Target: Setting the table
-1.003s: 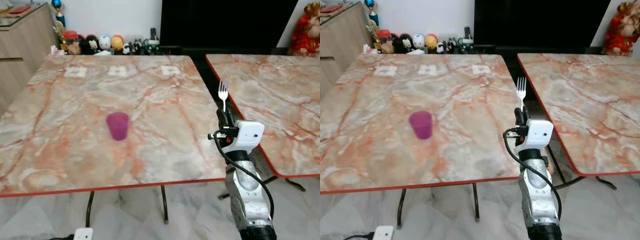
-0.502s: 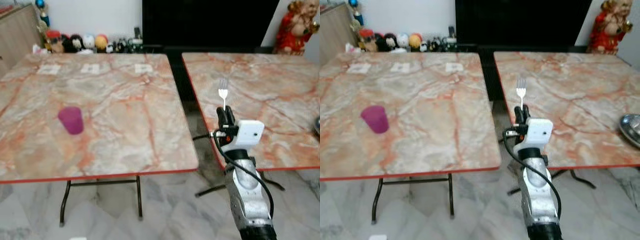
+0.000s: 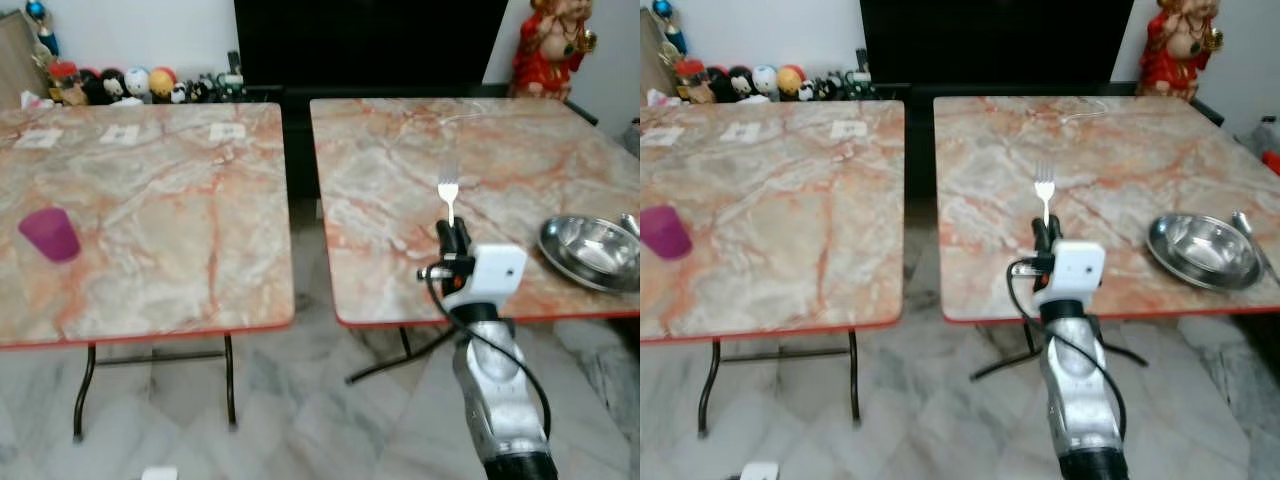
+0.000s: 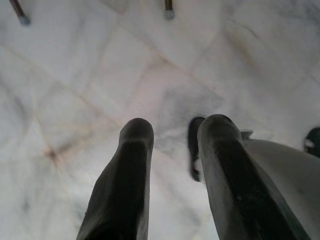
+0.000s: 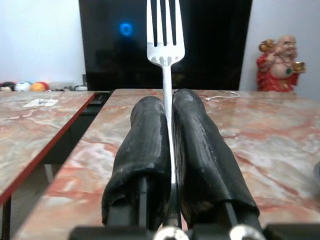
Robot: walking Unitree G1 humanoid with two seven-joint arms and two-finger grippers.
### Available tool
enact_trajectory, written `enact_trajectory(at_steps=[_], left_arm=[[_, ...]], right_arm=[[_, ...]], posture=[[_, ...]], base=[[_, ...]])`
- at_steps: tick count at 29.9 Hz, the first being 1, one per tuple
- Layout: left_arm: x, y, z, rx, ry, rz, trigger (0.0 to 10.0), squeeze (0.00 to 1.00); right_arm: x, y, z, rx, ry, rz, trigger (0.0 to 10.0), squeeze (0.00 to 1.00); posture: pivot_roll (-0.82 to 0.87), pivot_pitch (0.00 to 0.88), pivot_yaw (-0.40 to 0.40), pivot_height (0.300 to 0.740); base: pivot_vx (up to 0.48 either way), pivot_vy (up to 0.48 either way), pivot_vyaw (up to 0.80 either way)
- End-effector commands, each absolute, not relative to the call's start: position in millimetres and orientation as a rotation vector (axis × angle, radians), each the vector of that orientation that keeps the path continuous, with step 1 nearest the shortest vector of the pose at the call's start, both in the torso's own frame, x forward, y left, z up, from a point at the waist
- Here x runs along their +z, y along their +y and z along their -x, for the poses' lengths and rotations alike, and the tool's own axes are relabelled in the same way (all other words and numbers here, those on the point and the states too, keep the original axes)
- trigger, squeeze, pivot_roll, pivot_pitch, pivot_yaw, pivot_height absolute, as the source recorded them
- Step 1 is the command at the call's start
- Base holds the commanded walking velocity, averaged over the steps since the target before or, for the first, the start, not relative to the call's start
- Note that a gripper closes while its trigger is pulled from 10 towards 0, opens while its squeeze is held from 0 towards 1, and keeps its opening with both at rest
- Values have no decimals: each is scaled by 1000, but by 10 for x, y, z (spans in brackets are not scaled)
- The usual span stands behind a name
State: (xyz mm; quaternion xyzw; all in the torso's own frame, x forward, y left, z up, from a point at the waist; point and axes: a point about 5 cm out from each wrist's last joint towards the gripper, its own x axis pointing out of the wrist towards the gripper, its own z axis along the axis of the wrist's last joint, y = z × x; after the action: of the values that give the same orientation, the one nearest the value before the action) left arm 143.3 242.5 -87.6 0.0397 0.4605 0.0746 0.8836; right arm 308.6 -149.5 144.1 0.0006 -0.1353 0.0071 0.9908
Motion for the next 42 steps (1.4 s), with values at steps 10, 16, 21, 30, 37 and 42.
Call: enact_trajectory(at_steps=[10,16,21,30,37,42], left_arm=[[-940,2379,-1287,129,1004,-93,10000,0],[-916,2394,-1353,130,995,-95,10000,0],[-906,2370,-1409,126,991,-95,10000,0],[-922,2285,-1427,119,993,-93,10000,0],[-884,2365,-1479,128,981,-92,10000,0],[-850,2427,-1514,145,957,-75,10000,0]], right_arm=[[1427,-1616,-3081,-60,-267,-22,10000,0],[1426,-1640,-3095,-73,-265,-21,10000,0],[1430,-1689,-3098,-97,-264,-26,10000,0],[1399,-1746,-3098,-134,-243,-40,10000,0],[1382,-1800,-3106,-158,-230,-45,10000,0],[1372,-1800,-3109,-160,-221,-46,10000,0]], posture=[[-82,0,21,740],[-84,0,23,740],[-88,0,23,740],[-89,0,22,740],[-92,0,24,740],[-90,0,22,740]], base=[[0,-433,0],[0,-431,0],[0,-433,0],[28,-421,0],[109,-143,0],[0,0,0]])
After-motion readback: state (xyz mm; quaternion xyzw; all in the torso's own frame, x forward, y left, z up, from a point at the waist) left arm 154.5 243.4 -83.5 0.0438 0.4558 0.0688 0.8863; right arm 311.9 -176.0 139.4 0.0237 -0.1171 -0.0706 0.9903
